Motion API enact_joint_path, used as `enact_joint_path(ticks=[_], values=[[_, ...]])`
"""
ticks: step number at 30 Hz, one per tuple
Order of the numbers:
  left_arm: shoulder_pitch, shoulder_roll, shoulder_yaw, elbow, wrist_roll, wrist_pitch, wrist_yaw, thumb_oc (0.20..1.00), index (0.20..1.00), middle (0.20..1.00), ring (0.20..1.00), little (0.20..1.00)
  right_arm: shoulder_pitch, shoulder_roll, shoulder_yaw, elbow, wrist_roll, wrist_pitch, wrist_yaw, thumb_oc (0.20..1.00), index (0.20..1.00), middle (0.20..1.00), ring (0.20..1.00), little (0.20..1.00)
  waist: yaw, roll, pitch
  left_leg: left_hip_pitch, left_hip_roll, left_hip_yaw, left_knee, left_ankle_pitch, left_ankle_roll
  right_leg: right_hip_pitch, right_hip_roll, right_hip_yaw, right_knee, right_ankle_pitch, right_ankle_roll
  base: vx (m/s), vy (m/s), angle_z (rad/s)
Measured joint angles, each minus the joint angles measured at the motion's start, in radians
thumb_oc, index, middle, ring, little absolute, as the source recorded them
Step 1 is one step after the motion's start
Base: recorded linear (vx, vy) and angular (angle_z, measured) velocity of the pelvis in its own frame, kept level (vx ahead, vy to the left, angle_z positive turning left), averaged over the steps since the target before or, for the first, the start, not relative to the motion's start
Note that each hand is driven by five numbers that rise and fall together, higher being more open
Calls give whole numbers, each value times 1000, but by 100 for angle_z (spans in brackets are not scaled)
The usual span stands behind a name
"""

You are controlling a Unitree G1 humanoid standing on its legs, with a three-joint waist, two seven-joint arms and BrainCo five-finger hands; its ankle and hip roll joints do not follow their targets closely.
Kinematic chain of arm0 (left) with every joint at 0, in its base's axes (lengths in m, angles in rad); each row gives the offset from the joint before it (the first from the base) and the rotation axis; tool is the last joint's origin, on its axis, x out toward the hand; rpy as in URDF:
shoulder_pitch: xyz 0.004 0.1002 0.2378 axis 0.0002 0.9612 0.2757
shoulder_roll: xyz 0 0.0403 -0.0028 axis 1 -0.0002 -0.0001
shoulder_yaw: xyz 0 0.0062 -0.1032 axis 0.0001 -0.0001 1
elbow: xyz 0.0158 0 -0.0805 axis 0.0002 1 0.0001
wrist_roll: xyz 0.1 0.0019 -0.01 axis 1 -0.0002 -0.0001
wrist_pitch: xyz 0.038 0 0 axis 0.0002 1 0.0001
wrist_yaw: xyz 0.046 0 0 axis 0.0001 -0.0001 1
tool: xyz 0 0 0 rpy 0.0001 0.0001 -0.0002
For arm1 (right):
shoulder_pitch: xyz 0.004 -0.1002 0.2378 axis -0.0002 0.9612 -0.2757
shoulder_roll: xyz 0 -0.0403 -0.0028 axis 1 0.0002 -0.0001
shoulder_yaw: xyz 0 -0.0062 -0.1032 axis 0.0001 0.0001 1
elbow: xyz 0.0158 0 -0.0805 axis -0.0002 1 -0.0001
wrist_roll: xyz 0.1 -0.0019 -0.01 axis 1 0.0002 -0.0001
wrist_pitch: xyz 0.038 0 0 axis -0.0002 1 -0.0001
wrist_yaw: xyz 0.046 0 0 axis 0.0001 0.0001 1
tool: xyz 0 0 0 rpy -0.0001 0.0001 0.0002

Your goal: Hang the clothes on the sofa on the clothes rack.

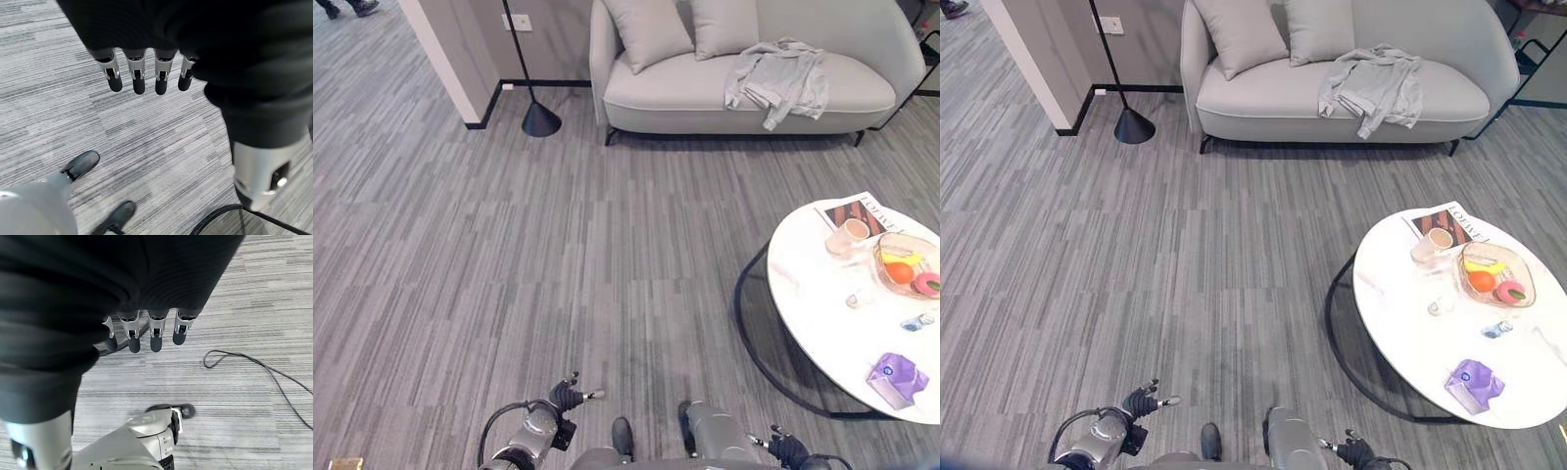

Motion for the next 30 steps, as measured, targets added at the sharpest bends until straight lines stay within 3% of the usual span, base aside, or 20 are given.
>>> enact_joint_path(ticks=[3,6,8,10,11,12,14,15,17,18,20,21,22,23,24,26,27,28,29,30], values=[[10,4,1,-11,-51,0,-4,1000,1000,1000,1000,1000,-4,2,1,-1,0,1,2,1000,1000,1000,1000,1000,-3,-13,-18,19,16,-10,0,-35,-32,17,-4,-32,-243,67,-13,299,-30,-2],[10,3,3,-26,-69,-1,-7,1000,1000,1000,1000,1000,5,3,5,-19,2,2,11,1000,1000,1000,1000,1000,-22,1,-26,52,76,-35,0,-82,-79,-10,68,-53,-418,163,10,348,-62,21],[18,-6,2,-23,-69,0,-7,1000,1000,1000,1000,1000,51,0,6,-72,3,1,11,1000,1000,1000,1000,1000,-39,-8,-43,112,112,-71,-8,-133,-139,9,85,-92,-424,213,25,363,-119,58],[28,-37,3,-13,-68,-4,-9,1000,1000,1000,1000,1000,59,-26,6,-119,15,1,10,1000,1000,1000,1000,1000,-34,37,-71,144,165,-79,9,-139,-166,18,131,-184,-367,223,20,498,-259,51],[26,-41,3,-4,-68,-9,-10,1000,1000,1000,1000,1000,28,-51,5,-179,18,-9,8,1000,1000,1000,1000,1000,-51,40,-72,141,153,-69,57,-98,-190,56,134,-251,-342,199,-31,604,-360,64],[27,-41,3,-2,-67,-10,-10,1000,1000,1000,1000,1000,19,-67,4,-208,17,-15,4,1000,1000,1000,1000,1000,-60,39,-74,153,162,-78,65,-63,-195,89,135,-270,-347,169,-73,492,-300,85],[30,-42,0,5,-66,-13,-11,1000,1000,1000,1000,1000,40,-114,8,-269,17,-28,-9,1000,1000,1000,1000,1000,-50,21,-101,145,164,-113,111,-18,-261,149,137,-252,-382,168,-122,226,-161,64],[43,-40,9,11,-67,-11,-10,1000,1000,1000,1000,1000,22,-141,-12,-287,16,-50,-11,1000,1000,1000,1000,1000,-38,26,-110,142,158,-117,128,-12,-275,164,145,-245,-382,150,-150,432,-342,23],[56,-36,35,27,-70,-8,-12,1000,1000,1000,1000,1000,15,-160,-39,-327,16,-42,-11,1000,1000,1000,1000,1000,-35,25,-115,69,160,-115,294,3,-302,187,150,-249,-388,116,-182,330,-282,12],[63,-30,37,10,-82,-10,-10,1000,1000,1000,1000,1000,38,-158,-60,-367,16,-48,-10,1000,1000,1000,1000,1000,-35,5,-114,-65,159,-131,564,9,-333,201,141,-251,-390,121,-201,240,-213,-3],[82,-30,42,-15,-108,-5,-12,1000,1000,1000,1000,1000,33,-154,-64,-386,16,-50,-11,1000,1000,1000,1000,1000,-25,-4,-111,-221,146,-181,844,27,-350,221,148,-225,-365,79,-241,308,-217,-21],[76,-29,42,-28,-111,-5,-11,1000,1000,1000,1000,1000,34,-154,-58,-382,16,-48,-12,1000,1000,1000,1000,1000,-21,-11,-106,-283,141,-187,937,44,-316,234,148,-216,-366,73,-268,287,-107,-37],[75,-23,43,-42,-123,-5,-10,1000,1000,1000,1000,1000,28,-149,-33,-355,16,-43,-15,1000,1000,1000,1000,1000,2,-32,-101,-319,141,-160,935,32,-282,253,142,-193,-368,74,-269,197,-48,-35],[70,-21,42,-53,-150,-6,-10,1000,1000,1000,1000,1000,36,-143,-25,-349,16,-43,-18,1000,1000,1000,1000,1000,10,-47,-97,-342,144,-127,845,8,-241,281,134,-187,-390,74,-268,323,-28,-45],[68,-25,42,-79,-162,-6,-9,1000,1000,1000,1000,1000,44,-141,-24,-339,16,-42,-21,1000,1000,1000,1000,1000,6,-55,-89,-346,134,-101,682,4,-230,304,130,-189,-391,76,-267,338,11,-31],[67,-29,42,-92,-190,-7,-10,1000,1000,1000,1000,1000,42,-140,-25,-337,17,-45,-25,1000,1000,1000,1000,1000,10,-43,-90,-392,130,-78,556,15,-228,334,127,-189,-411,54,-238,433,27,-17],[63,-34,41,-94,-194,-11,-9,1000,1000,1000,1000,1000,44,-137,-24,-320,17,-45,-30,1000,1000,1000,1000,1000,15,-42,-89,-396,123,-48,390,21,-230,350,128,-187,-441,31,-208,450,39,8],[38,-44,41,-100,-194,-14,-9,1000,1000,1000,1000,1000,22,-137,-22,-281,17,-41,-33,1000,1000,1000,1000,1000,21,-9,-72,-397,108,-31,123,62,-223,359,141,-188,-442,29,-203,494,40,3],[26,-51,41,-98,-194,-14,-9,1000,1000,1000,1000,1000,-5,-134,-14,-239,17,-39,-33,1000,1000,1000,1000,1000,25,10,-53,-412,96,-24,1,90,-215,373,150,-183,-442,17,-184,456,24,-1],[21,-55,43,-99,-194,-14,-9,1000,1000,1000,1000,1000,-21,-127,-7,-210,17,-37,-33,1000,1000,1000,1000,1000,31,12,-36,-446,86,-27,-11,100,-213,394,153,-173,-442,-1,-163,475,24,-29]])
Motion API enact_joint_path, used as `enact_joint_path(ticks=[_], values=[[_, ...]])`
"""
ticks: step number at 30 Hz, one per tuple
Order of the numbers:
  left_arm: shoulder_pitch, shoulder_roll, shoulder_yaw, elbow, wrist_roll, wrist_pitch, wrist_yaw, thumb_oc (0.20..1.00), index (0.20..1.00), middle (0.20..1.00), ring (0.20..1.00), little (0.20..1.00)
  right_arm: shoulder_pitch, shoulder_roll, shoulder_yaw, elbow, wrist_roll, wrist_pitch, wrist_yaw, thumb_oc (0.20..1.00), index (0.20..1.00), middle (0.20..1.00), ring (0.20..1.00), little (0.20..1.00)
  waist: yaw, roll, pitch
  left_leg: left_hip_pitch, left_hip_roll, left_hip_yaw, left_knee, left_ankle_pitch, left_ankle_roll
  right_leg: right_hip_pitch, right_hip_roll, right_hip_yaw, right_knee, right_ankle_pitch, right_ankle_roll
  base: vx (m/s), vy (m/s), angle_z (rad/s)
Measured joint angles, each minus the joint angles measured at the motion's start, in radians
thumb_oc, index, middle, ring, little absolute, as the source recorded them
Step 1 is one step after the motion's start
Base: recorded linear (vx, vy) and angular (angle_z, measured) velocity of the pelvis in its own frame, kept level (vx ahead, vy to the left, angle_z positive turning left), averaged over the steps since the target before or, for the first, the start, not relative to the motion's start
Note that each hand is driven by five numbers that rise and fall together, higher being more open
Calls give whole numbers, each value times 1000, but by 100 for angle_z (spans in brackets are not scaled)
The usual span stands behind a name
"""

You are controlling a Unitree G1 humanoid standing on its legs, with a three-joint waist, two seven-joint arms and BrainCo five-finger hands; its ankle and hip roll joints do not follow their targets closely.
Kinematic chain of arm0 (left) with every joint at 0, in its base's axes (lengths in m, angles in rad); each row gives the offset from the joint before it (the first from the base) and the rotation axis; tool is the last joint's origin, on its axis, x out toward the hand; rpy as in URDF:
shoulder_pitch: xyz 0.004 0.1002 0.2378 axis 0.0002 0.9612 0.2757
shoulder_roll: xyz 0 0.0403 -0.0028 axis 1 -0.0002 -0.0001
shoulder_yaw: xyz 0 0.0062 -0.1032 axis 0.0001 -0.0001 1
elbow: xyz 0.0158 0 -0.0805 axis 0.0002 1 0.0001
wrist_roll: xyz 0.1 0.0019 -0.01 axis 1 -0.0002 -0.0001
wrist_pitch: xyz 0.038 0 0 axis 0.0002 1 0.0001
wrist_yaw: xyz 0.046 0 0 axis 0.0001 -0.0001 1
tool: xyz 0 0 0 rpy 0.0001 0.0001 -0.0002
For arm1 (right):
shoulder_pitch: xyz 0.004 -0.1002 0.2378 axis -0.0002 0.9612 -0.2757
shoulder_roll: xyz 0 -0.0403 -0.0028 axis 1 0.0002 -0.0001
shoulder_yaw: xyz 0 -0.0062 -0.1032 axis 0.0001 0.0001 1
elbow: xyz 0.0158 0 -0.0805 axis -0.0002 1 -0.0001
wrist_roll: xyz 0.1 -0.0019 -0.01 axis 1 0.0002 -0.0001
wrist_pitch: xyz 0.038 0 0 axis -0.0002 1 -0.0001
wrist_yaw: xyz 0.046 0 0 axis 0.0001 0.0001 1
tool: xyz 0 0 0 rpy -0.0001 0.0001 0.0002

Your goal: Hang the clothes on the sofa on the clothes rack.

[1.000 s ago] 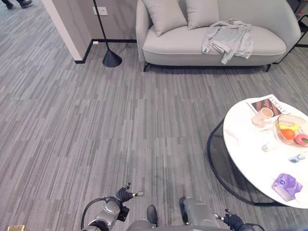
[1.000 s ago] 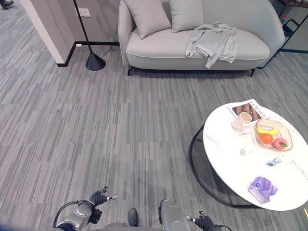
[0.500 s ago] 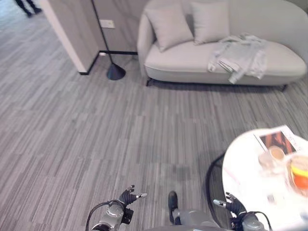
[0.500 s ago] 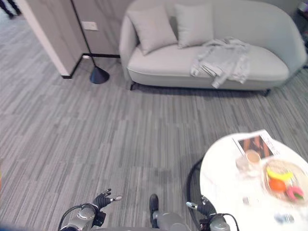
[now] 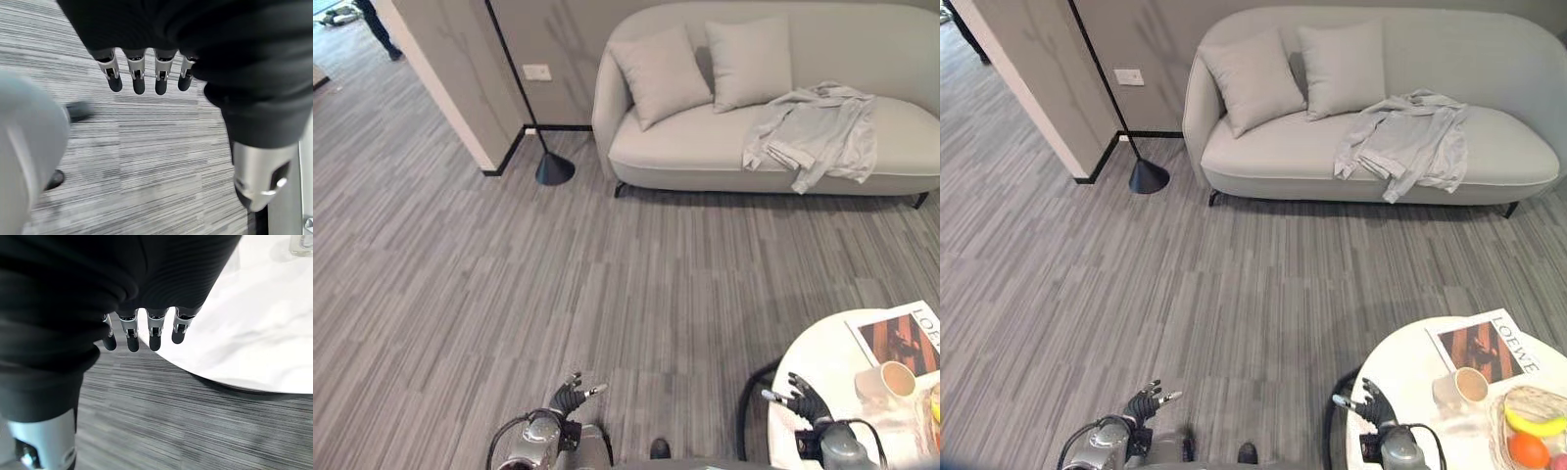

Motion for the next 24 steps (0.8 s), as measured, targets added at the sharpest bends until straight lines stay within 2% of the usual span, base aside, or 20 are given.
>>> enact_joint_path(ticks=[3,4,5,6,7,8,9,11,12,13,14,15,16,17,19,20,21,22,23,24], values=[[13,-8,20,61,-19,-1,1,1000,1000,1000,1000,1000,-20,26,19,82,-1,0,1,1000,1000,1000,1000,1000,47,3,11,-67,-54,49,13,8,16,94,-5,56,0,-61,58,665,184,-53],[40,-4,46,38,-34,0,4,1000,1000,1000,1000,1000,-3,36,17,92,-4,3,6,1000,1000,1000,1000,1000,50,0,11,-35,-94,116,107,8,110,162,-8,123,39,-71,73,705,244,-64],[53,2,22,40,-32,-2,2,1000,1000,1000,1000,1000,26,32,18,84,-19,5,10,1000,1000,1000,1000,1000,54,14,1,13,-104,134,148,9,156,189,0,160,75,-70,75,892,300,-89],[62,-7,37,65,-31,-3,4,1000,1000,1000,1000,1000,26,31,22,100,-22,8,15,1000,1000,1000,1000,1000,60,30,-17,64,-107,155,177,-23,201,196,19,196,125,-78,85,359,88,-99],[66,-2,35,91,-29,-2,5,1000,1000,1000,1000,1000,40,40,25,114,-22,15,16,1000,1000,1000,1000,1000,63,34,-42,97,-109,147,156,0,278,191,43,201,184,-85,96,337,102,-84],[61,10,34,115,-29,-1,5,1000,1000,1000,1000,1000,45,57,32,117,-21,17,19,1000,1000,1000,1000,1000,61,17,-61,120,-112,154,147,5,284,159,40,180,271,-87,102,271,98,-74],[66,20,33,105,-28,0,7,1000,1000,1000,1000,1000,70,68,31,105,-22,15,26,1000,1000,1000,1000,1000,59,-3,-83,166,-117,136,87,49,320,94,21,152,415,-132,131,333,134,-56],[50,29,16,99,-20,2,3,1000,1000,1000,1000,1000,96,65,27,98,-22,15,27,1000,1000,1000,1000,1000,42,-29,-100,210,-147,133,60,34,315,15,-42,123,553,-164,147,265,128,-19],[8,28,-5,89,-10,1,2,1000,1000,1000,1000,1000,97,48,17,74,-21,19,27,1000,1000,1000,1000,1000,34,-29,-99,244,-180,108,34,23,306,-130,-121,116,795,-165,150,333,119,25],[-35,30,-5,91,10,-4,6,1000,1000,1000,1000,1000,91,51,16,43,-21,24,26,1000,1000,1000,1000,1000,42,-27,-97,310,-208,86,13,11,286,-236,-222,105,863,-173,154,453,63,32],[-42,33,-5,88,10,-5,10,1000,1000,1000,1000,1000,81,62,20,38,-21,21,28,1000,1000,1000,1000,1000,39,-19,-96,340,-210,86,14,7,279,-268,-250,108,838,-173,154,380,-9,34],[-43,35,-5,78,10,-6,13,1000,1000,1000,1000,1000,71,69,22,26,-21,16,29,1000,1000,1000,1000,1000,40,-10,-95,362,-206,87,16,-7,263,-304,-257,116,803,-171,159,285,-31,25],[-43,35,-5,63,10,-6,15,1000,1000,1000,1000,1000,73,67,19,6,-20,14,31,1000,1000,1000,1000,1000,35,7,-96,374,-190,91,16,-53,205,-331,-256,95,751,-174,164,207,-29,20],[-25,45,-5,51,10,-14,18,1000,1000,1000,1000,1000,55,74,19,0,-20,8,32,1000,1000,1000,1000,1000,39,29,-99,385,-176,95,11,-71,229,-351,-252,78,643,-172,180,193,-45,22],[-28,71,-5,52,10,-16,24,1000,1000,1000,1000,1000,42,86,20,-23,-19,10,36,1000,1000,1000,1000,1000,34,6,-93,403,-177,111,12,-87,206,-434,-240,73,535,-152,194,303,-70,27],[-20,82,-4,67,10,-11,26,1000,1000,1000,1000,1000,34,87,18,-21,-17,10,34,1000,1000,1000,1000,1000,32,-3,-88,421,-164,111,11,-119,175,-476,-194,71,403,-94,191,564,-153,30],[-16,103,-4,72,10,-7,29,1000,1000,1000,1000,1000,22,90,16,-17,-17,11,33,1000,1000,1000,1000,1000,14,-26,-73,454,-162,112,12,-130,171,-491,-148,65,248,33,183,453,-127,40],[-15,96,-2,75,11,-7,29,1000,1000,1000,1000,1000,33,88,15,-11,-17,12,32,1000,1000,1000,1000,1000,-9,-28,-63,474,-154,104,14,-170,137,-505,-125,62,175,94,183,465,-162,33],[-15,90,2,82,11,-8,30,1000,1000,1000,1000,1000,35,88,13,-8,-17,13,30,1000,1000,1000,1000,1000,-11,-38,-61,487,-151,105,13,-199,159,-529,-98,64,117,137,203,324,-182,28],[-14,89,-1,84,15,-4,31,1000,1000,1000,1000,1000,39,90,13,-9,-17,13,30,1000,1000,1000,1000,1000,-20,-54,-52,511,-159,96,12,-199,160,-531,-100,49,62,151,199,319,-183,31]])
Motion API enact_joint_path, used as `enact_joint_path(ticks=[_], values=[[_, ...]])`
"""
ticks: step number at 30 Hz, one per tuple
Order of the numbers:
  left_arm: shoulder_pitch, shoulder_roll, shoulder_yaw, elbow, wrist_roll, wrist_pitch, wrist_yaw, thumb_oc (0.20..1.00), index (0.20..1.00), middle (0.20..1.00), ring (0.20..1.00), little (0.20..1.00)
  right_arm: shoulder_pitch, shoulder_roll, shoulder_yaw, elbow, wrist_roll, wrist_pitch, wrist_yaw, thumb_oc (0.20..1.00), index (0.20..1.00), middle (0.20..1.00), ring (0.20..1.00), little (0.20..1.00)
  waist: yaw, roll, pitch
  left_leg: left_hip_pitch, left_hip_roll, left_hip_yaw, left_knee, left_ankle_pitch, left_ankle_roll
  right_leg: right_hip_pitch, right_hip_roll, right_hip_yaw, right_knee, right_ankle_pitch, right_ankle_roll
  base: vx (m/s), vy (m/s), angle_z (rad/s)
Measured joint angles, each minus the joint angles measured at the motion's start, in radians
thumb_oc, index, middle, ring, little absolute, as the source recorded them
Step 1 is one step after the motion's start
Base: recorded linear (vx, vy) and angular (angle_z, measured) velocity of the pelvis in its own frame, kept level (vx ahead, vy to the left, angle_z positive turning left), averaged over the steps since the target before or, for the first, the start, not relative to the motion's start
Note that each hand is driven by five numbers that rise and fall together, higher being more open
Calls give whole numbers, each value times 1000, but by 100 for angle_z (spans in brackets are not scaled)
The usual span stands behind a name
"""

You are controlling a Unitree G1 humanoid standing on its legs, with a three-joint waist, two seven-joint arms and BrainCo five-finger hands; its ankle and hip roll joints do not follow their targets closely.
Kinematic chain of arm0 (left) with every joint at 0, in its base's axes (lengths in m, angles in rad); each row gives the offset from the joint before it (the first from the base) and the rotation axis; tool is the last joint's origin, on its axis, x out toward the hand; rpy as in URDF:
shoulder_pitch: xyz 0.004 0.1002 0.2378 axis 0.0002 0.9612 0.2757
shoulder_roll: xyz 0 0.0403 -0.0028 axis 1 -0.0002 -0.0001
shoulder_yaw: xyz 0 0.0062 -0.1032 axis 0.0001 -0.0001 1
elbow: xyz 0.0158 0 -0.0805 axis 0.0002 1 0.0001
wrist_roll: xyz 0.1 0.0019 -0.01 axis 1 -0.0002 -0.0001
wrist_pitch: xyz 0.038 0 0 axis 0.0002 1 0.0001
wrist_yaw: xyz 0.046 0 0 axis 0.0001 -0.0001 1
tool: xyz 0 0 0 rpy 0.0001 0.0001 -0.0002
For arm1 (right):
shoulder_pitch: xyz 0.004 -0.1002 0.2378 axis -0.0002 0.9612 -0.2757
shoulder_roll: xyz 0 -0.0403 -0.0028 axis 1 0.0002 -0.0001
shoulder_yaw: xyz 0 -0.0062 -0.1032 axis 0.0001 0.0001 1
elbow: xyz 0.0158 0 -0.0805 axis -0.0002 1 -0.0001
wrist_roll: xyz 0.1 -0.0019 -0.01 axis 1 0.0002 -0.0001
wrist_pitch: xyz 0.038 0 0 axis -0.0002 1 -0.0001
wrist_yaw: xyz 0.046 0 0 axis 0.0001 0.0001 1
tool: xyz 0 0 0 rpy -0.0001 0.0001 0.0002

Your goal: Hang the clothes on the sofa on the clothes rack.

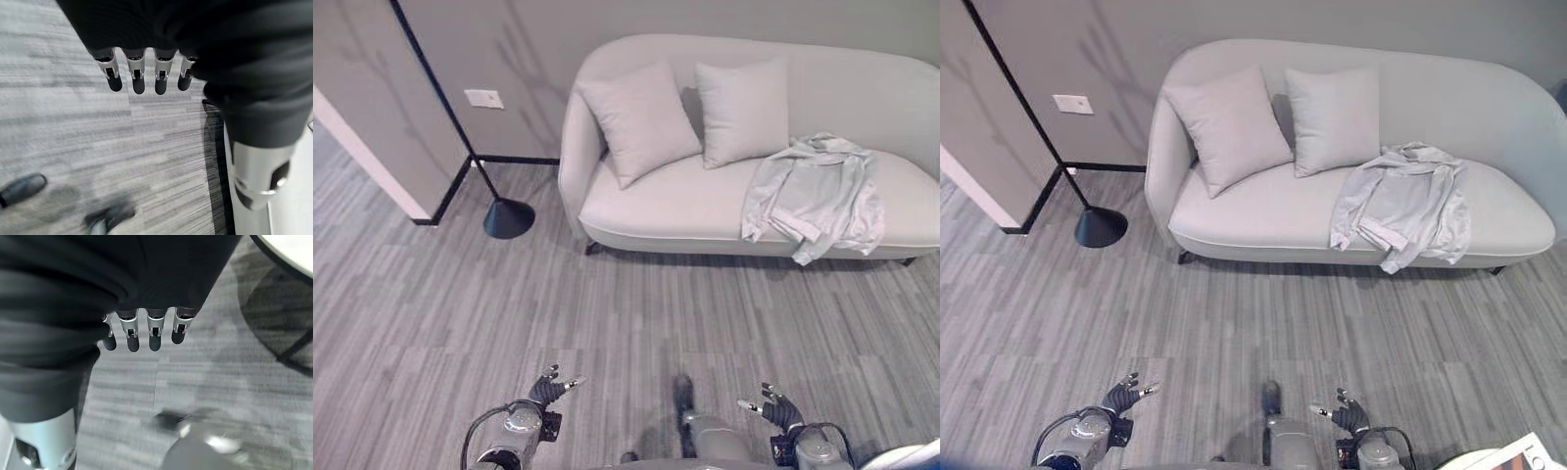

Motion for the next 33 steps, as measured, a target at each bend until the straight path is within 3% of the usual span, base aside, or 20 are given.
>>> enact_joint_path(ticks=[1,3,7,12,13,14,15,16,17,18,19,20,21,22,23,24,25,27,29,33], values=[[3,-13,-3,6,18,-1,-2,1000,1000,1000,1000,1000,9,-1,-1,9,0,1,-2,1000,1000,1000,1000,1000,-22,-4,5,21,3,-14,-1,-18,-19,0,-11,-32,0,2,-6,431,-304,61],[12,-64,-34,13,37,0,-9,1000,1000,1000,1000,1000,42,-11,-4,57,0,1,-5,1000,1000,1000,1000,1000,-27,41,10,99,65,-41,15,-70,-67,18,7,-132,109,54,-63,413,-327,52],[-15,-100,-33,6,43,0,-9,1000,1000,1000,1000,1000,1,-60,-2,59,0,2,-3,1000,1000,1000,1000,1000,-35,89,24,107,136,-36,141,7,-164,141,61,-118,65,66,-160,327,-292,32],[-17,-96,-32,3,43,-1,-9,1000,1000,1000,1000,1000,-13,-77,-4,52,0,-3,-3,1000,1000,1000,1000,1000,-35,86,25,119,144,-37,142,11,-174,202,71,-114,26,64,-167,277,-340,-2],[5,-80,-40,-117,29,-14,-8,1000,1000,1000,1000,1000,-22,-100,-66,-13,-1,3,1,1000,1000,1000,1000,1000,-9,46,45,-24,199,-91,416,81,-187,163,53,-75,364,-198,-310,234,-131,-58],[45,-70,-34,-114,29,-7,-11,1000,1000,1000,1000,1000,-27,-102,-73,-57,-1,-2,-6,1000,1000,1000,1000,1000,8,18,49,-153,181,-119,644,96,-192,296,72,-30,196,-164,-93,408,-122,-83],[53,-80,-41,-132,28,-7,-10,1000,1000,1000,1000,1000,-25,-117,-77,-73,-1,-2,-8,1000,1000,1000,1000,1000,33,30,53,-202,198,-117,687,84,-170,272,59,-69,278,-261,-165,523,-17,-78],[63,-77,-46,-168,26,-1,-12,1000,1000,1000,1000,1000,-14,-146,-95,-99,0,4,-17,1000,1000,1000,1000,1000,36,4,54,-254,198,-122,590,46,-165,301,47,-14,285,-247,-298,364,49,-54],[77,-84,-60,-175,26,4,-19,1000,1000,1000,1000,1000,-23,-148,-109,-91,0,2,-28,1000,1000,1000,1000,1000,47,-2,57,-266,147,-118,418,34,-143,352,47,4,195,-214,-224,287,41,-51],[86,-89,-80,-186,26,5,-23,1000,1000,1000,1000,1000,-35,-151,-113,-79,-1,0,-30,1000,1000,1000,1000,1000,59,20,62,-296,87,-118,270,34,-132,402,31,7,122,-224,-70,193,-24,-84],[88,-104,-76,-194,25,1,-27,1000,1000,1000,1000,1000,-41,-165,-109,-80,-1,1,-26,1000,1000,1000,1000,1000,88,50,78,-320,69,-124,143,73,-102,422,39,-25,119,-214,-45,291,-14,-82],[93,-104,-77,-183,25,3,-27,1000,1000,1000,1000,1000,-42,-165,-97,-75,-1,-1,-27,1000,1000,1000,1000,1000,93,54,80,-354,57,-111,79,131,-121,489,72,-27,51,-187,-138,271,-3,-71],[96,-106,-78,-169,25,7,-29,1000,1000,1000,1000,1000,-48,-159,-75,-48,-2,-1,-29,1000,1000,1000,1000,1000,91,75,78,-360,49,-116,-4,162,-121,549,104,-23,-4,-178,-157,260,34,-34],[96,-97,-72,-168,25,10,-29,1000,1000,1000,1000,1000,-38,-135,-56,-21,-5,1,-28,1000,1000,1000,1000,1000,88,63,79,-379,4,-85,-1,182,-79,603,113,-16,-37,-185,-150,426,116,-31],[98,-95,-67,-162,25,10,-28,1000,1000,1000,1000,1000,1,-115,-13,-22,-14,1,-25,1000,1000,1000,1000,1000,84,65,69,-375,-74,-21,97,196,54,632,150,0,41,-191,-139,354,104,-44],[100,-94,-64,-142,27,7,-29,1000,1000,1000,1000,1000,21,-107,10,-21,-25,1,-19,1000,1000,1000,1000,1000,84,90,49,-343,-87,2,138,167,140,623,216,32,133,-188,-135,322,116,-72],[118,-90,-55,-142,29,7,-28,1000,1000,1000,1000,1000,48,-100,10,-25,-26,1,-14,1000,1000,1000,1000,1000,89,140,17,-294,-61,-45,89,174,236,589,284,40,255,-251,-107,115,54,-92],[128,-76,-41,-115,30,14,-24,1000,1000,1000,1000,1000,56,-73,7,-25,-32,-2,-15,1000,1000,1000,1000,1000,61,83,-25,-238,-74,-72,3,240,240,504,194,48,394,-386,-144,157,96,-63],[51,-94,-39,-91,32,14,-28,1000,1000,1000,1000,1000,63,-93,13,-18,-45,14,-17,1000,1000,1000,1000,1000,26,75,-25,-202,-72,-101,-2,236,210,343,48,60,600,-436,-69,40,57,17],[-30,-68,-39,-92,32,-2,-21,1000,1000,1000,1000,1000,11,-73,46,-20,-64,21,-5,1000,1000,1000,1000,1000,40,54,-6,-150,-15,-109,-2,233,203,117,-30,109,658,-411,-8,45,-22,22]])
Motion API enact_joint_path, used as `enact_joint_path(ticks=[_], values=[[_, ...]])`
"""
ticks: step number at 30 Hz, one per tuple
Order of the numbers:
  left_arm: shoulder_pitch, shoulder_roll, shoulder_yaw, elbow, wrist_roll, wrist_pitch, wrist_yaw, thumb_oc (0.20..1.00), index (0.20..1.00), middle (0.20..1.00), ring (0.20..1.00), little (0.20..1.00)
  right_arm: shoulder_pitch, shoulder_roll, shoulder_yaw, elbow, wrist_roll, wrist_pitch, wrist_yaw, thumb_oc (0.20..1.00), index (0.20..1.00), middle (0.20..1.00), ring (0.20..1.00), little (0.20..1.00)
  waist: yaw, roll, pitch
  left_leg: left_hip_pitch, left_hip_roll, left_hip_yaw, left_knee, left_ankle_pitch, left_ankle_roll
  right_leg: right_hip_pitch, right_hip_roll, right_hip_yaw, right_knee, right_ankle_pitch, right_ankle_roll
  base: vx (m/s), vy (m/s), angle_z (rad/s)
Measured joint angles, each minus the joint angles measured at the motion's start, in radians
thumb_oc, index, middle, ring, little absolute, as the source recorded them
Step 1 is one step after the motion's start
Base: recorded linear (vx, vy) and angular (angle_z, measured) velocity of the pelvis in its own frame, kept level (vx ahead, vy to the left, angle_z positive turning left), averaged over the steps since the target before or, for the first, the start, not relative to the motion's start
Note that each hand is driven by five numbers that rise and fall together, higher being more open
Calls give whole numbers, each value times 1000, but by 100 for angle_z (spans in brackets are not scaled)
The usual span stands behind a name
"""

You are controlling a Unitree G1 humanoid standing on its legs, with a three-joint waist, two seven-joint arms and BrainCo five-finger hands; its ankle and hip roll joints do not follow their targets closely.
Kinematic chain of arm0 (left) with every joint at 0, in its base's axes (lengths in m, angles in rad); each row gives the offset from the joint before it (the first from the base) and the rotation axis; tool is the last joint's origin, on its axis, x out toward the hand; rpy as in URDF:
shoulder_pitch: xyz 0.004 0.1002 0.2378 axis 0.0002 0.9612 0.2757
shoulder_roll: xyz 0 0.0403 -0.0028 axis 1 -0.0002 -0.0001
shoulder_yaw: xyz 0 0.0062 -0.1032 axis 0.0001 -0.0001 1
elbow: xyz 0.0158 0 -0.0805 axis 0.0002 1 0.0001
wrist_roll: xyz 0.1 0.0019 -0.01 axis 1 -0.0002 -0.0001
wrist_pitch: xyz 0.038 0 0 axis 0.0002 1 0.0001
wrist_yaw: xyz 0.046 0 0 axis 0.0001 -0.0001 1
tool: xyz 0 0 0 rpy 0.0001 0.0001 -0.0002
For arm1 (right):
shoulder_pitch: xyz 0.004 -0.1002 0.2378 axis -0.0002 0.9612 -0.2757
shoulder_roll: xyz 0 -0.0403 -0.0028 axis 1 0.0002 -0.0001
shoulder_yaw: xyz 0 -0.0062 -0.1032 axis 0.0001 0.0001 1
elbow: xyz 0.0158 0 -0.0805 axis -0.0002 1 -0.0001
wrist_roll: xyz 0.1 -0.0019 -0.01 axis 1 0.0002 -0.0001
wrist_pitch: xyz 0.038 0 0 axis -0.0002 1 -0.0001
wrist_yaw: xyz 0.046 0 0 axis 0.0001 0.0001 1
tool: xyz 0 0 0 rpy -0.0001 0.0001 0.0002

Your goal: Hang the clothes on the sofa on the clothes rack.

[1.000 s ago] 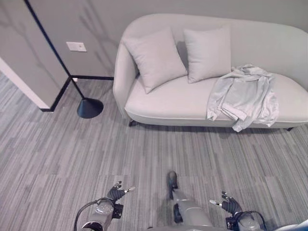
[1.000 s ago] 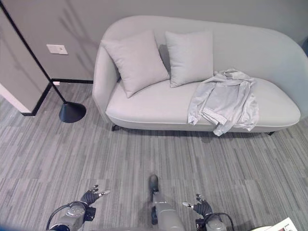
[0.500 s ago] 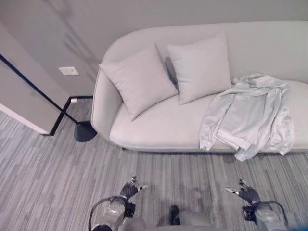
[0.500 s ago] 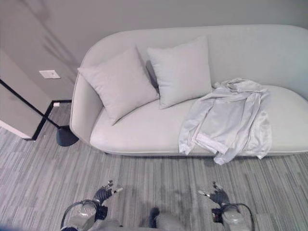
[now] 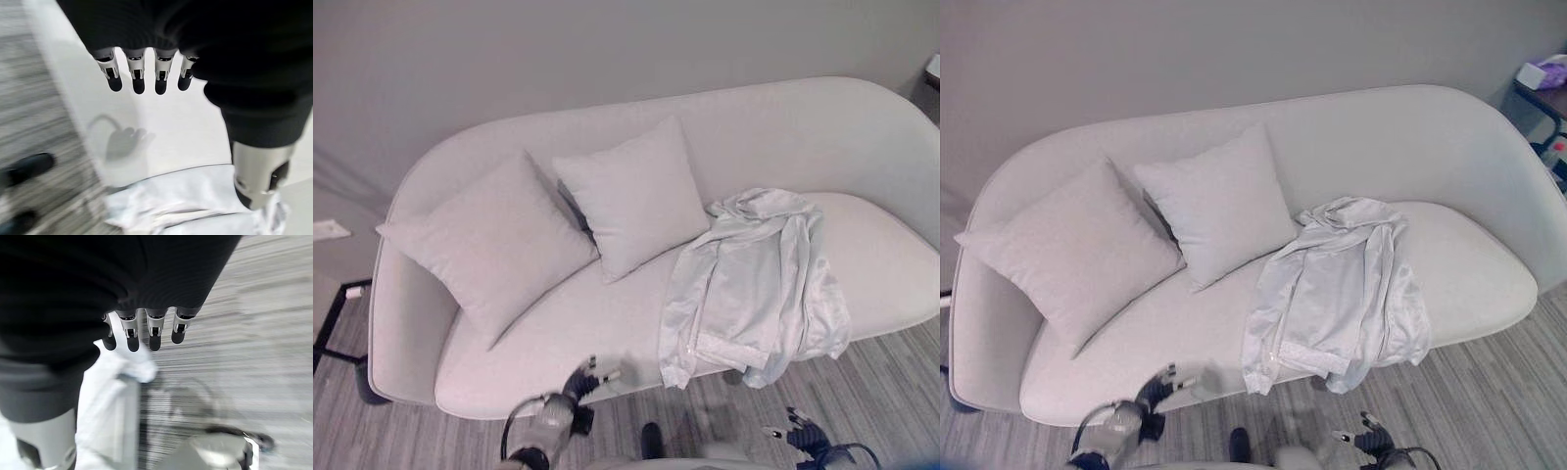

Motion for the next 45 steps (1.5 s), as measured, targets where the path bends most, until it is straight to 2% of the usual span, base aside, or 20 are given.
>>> enact_joint_path(ticks=[1,3,7,9,10,15,17,24,27,29,31,32,33,34,35,36,38,41,43,45], values=[[9,4,-1,0,0,0,2,1000,1000,1000,1000,1000,-14,0,0,-1,0,-5,-1,1000,1000,1000,1000,1000,7,5,3,18,18,15,-1,-13,-20,-13,-6,-14,-49,35,6,62,-104,-2],[35,20,1,-4,0,-1,9,1000,1000,1000,1000,1000,-34,2,-2,1,0,-15,-1,1000,1000,1000,1000,1000,26,14,0,44,71,53,-1,-73,-131,-18,-39,-41,-172,129,6,93,-154,3],[59,58,2,43,-1,9,29,1000,1000,1000,1000,1000,-86,20,-3,39,0,-21,0,1000,1000,1000,1000,1000,56,-37,13,40,131,44,-1,-101,-205,25,-155,-62,-586,325,29,116,-162,-8],[71,77,10,46,-1,10,32,1000,1000,1000,1000,1000,-84,32,-4,43,1,-21,-2,1000,1000,1000,1000,1000,48,-73,20,73,140,45,-1,-104,-285,92,-186,-68,-703,382,44,118,-216,-3],[80,57,10,46,-1,9,34,1000,1000,1000,1000,1000,-61,28,-8,48,0,-19,-2,1000,1000,1000,1000,1000,44,-62,27,108,192,42,-8,-127,-334,121,-152,-81,-698,505,43,100,-224,19],[77,-39,2,0,1,1,30,1000,1000,1000,1000,1000,-24,-34,-14,49,0,-15,-1,1000,1000,1000,1000,1000,23,21,41,129,291,47,9,-102,-361,163,-52,-145,-693,499,-14,88,-235,11],[64,-40,0,-21,2,-8,25,1000,1000,1000,1000,1000,-1,-38,-42,38,-1,-13,-2,1000,1000,1000,1000,1000,21,-4,56,134,290,49,55,-84,-388,222,-60,-156,-719,490,-35,102,-282,25],[59,-11,-2,-19,2,-8,13,1000,1000,1000,1000,1000,11,-44,-75,49,-10,-14,9,1000,1000,1000,1000,1000,12,14,52,117,334,53,75,-89,-382,195,-23,-173,-669,468,-71,90,-305,8],[77,-3,-1,-59,1,-6,10,1000,1000,1000,1000,1000,14,-62,-127,36,-7,-17,9,1000,1000,1000,1000,1000,-2,60,52,113,377,50,68,-144,-306,158,22,-176,-612,456,-86,20,-245,-7],[95,16,-2,-87,0,-6,2,1000,1000,1000,1000,1000,21,-61,-126,36,-7,-16,10,1000,1000,1000,1000,1000,4,52,54,76,397,42,145,-150,-321,35,37,-177,-316,316,-144,-88,-250,13],[86,63,-14,-121,-4,0,3,1000,1000,1000,1000,1000,61,-58,-130,41,-5,-15,6,1000,1000,1000,1000,1000,-2,-34,71,-51,363,-32,388,-110,-377,-14,-3,-169,-171,195,-201,34,-137,48],[85,66,-23,-123,-7,5,4,1000,1000,1000,1000,1000,66,-63,-129,50,-2,-14,-1,1000,1000,1000,1000,1000,5,-41,73,-106,367,-50,465,-54,-361,-1,2,-172,-206,197,-198,234,18,24],[82,60,-40,-120,-14,20,3,1000,1000,1000,1000,1000,45,-61,-127,77,3,-15,-9,1000,1000,1000,1000,1000,5,-56,75,-167,315,-43,484,-98,-370,52,-1,-155,-369,236,-132,193,54,-14],[83,43,-41,-116,-27,22,3,1000,1000,1000,1000,1000,33,-59,-130,90,5,-15,-13,1000,1000,1000,1000,1000,17,-53,71,-158,259,-23,393,-113,-359,102,-3,-143,-495,249,-47,224,111,-49],[74,-12,-29,-121,-46,13,6,1000,1000,1000,1000,1000,20,-88,-139,79,15,-18,-11,1000,1000,1000,1000,1000,23,23,79,-146,236,-3,231,-116,-380,125,18,-134,-434,244,-112,202,154,-33],[72,-22,-37,-105,-46,9,6,1000,1000,1000,1000,1000,41,-86,-135,78,21,-16,-12,1000,1000,1000,1000,1000,9,20,77,-118,199,22,148,-101,-367,213,-12,-144,-538,328,-141,259,204,-29],[63,-30,-42,-72,-46,14,8,1000,1000,1000,1000,1000,10,-61,-110,115,21,-13,-13,1000,1000,1000,1000,1000,-5,38,74,-55,156,39,35,-103,-346,242,33,-145,-604,339,-108,212,178,-36],[36,-18,-41,-69,-44,18,5,1000,1000,1000,1000,1000,39,-35,-77,47,21,-10,-14,1000,1000,1000,1000,1000,-18,-1,48,-32,76,77,129,-137,-260,219,42,-173,-604,340,-109,131,130,-40],[10,-7,-39,-87,-44,17,9,1000,1000,1000,1000,1000,23,-26,-76,38,21,-4,-20,1000,1000,1000,1000,1000,-22,-15,39,19,51,74,104,-173,-202,133,43,-173,-486,325,-100,43,55,-43],[-16,5,-38,-95,-46,16,15,1000,1000,1000,1000,1000,2,-17,-67,35,21,-2,-23,1000,1000,1000,1000,1000,-27,-21,52,28,48,76,70,-145,-159,30,33,-161,-309,314,-67,67,-45,0]])
